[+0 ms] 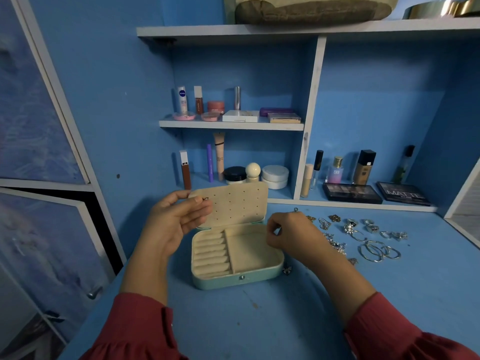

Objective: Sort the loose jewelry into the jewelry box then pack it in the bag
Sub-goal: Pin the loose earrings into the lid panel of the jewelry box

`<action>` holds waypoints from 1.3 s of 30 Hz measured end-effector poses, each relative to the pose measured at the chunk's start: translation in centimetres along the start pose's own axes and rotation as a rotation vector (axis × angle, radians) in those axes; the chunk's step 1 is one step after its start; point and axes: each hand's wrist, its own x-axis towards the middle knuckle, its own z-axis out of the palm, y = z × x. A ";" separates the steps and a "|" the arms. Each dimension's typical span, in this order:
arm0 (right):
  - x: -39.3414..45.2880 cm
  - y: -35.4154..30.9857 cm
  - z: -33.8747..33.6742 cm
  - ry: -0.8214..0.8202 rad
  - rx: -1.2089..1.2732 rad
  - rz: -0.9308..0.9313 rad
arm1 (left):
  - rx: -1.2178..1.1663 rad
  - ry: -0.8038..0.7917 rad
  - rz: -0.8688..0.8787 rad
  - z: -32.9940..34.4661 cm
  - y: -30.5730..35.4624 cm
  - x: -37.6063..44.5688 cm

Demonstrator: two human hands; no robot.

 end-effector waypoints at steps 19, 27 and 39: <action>-1.3 0.4 -3.2 -0.281 0.304 -0.056 | -0.140 -0.083 -0.353 -1.6 0.4 -1.3; -1.1 -0.6 -2.7 -0.416 0.050 -0.091 | -0.076 -0.137 -0.453 -2.0 0.3 -1.1; -0.6 1.6 -3.4 0.017 0.696 0.232 | 0.031 -0.230 -0.443 -1.8 -0.2 -0.9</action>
